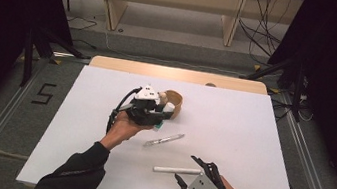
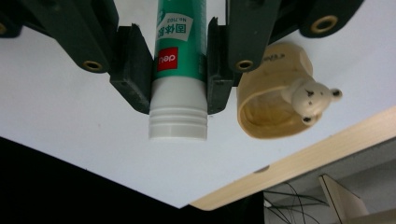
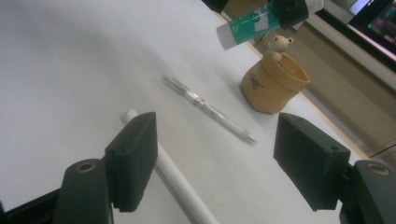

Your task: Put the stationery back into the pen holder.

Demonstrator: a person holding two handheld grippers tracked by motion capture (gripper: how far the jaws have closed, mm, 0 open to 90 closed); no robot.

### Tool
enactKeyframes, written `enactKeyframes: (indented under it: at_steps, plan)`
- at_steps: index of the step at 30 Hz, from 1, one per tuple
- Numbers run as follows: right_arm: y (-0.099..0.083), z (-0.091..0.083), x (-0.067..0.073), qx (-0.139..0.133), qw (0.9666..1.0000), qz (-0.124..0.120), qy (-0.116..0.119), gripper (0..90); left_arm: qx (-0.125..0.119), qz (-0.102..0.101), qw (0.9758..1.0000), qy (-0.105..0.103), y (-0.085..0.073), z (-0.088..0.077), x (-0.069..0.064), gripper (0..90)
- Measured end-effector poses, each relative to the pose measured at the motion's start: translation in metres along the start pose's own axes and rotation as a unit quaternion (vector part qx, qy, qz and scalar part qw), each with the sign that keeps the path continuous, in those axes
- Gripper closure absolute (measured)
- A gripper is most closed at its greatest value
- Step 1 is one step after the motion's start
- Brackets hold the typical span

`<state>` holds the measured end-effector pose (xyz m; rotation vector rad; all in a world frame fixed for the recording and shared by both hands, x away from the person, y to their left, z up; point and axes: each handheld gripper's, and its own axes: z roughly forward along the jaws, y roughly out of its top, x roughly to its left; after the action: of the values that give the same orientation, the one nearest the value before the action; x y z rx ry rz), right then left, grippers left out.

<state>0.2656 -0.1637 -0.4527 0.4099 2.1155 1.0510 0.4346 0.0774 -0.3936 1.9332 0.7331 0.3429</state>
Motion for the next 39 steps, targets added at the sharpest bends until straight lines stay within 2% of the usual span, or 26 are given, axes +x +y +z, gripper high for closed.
enactKeyframes:
  at_steps: [1,3,4,5,6,7,14,19,22,23,28,35,39]
  plan:
    - [-0.001,-0.002,-0.003,-0.006,0.9994,0.033,0.01,31.3,-0.007,0.004,0.9999,0.008,0.002,0.003,0.003,64.7]
    - [-0.003,-0.003,-0.005,-0.006,0.9985,0.052,0.018,31.3,-0.01,-0.002,0.9999,0.012,0.004,0.005,0.007,64.8]
    - [-0.003,-0.003,-0.005,-0.006,0.9985,0.052,0.018,31.3,-0.01,-0.002,0.9999,0.012,0.004,0.005,0.007,64.8]
    - [-0.005,-0.003,-0.007,-0.005,0.9974,0.069,0.023,31.3,-0.015,-0.015,0.9997,0.007,0.006,0.008,0.012,64.8]
    - [-0.005,-0.003,-0.007,-0.005,0.9974,0.069,0.023,31.3,-0.015,-0.015,0.9997,0.007,0.006,0.008,0.012,64.7]
    - [-0.006,-0.003,-0.008,-0.005,0.9964,0.08,0.027,31.3,-0.021,-0.019,0.9996,0.01,0.008,0.011,0.016,64.8]
    - [-0.008,-0.005,-0.008,-0.001,0.9946,0.097,0.037,30.8,-0.037,-0.032,0.9987,0.015,0.018,0.023,0.024,64.8]
    - [-0.011,-0.008,-0.009,0.0,0.9921,0.118,0.044,29.3,-0.049,-0.04,0.9976,0.026,0.026,0.032,0.033,64.8]
    - [-0.012,-0.008,-0.009,0.001,0.9918,0.12,0.045,28.9,-0.052,-0.048,0.9972,0.025,0.028,0.034,0.035,64.8]
    - [-0.012,-0.009,-0.009,-0.001,0.9911,0.124,0.047,28.8,-0.053,-0.056,0.9968,0.022,0.03,0.036,0.037,64.8]
    - [-0.012,-0.01,-0.009,-0.002,0.9906,0.127,0.05,28.1,-0.058,-0.059,0.9963,0.026,0.035,0.042,0.041,64.8]
    - [-0.013,-0.011,-0.01,-0.006,0.9897,0.134,0.052,26.5,-0.078,-0.091,0.9924,0.027,0.043,0.054,0.054,64.8]
    - [-0.013,-0.011,-0.009,-0.006,0.9893,0.136,0.054,26.1,-0.071,-0.093,0.9925,0.036,0.044,0.063,0.057,64.8]
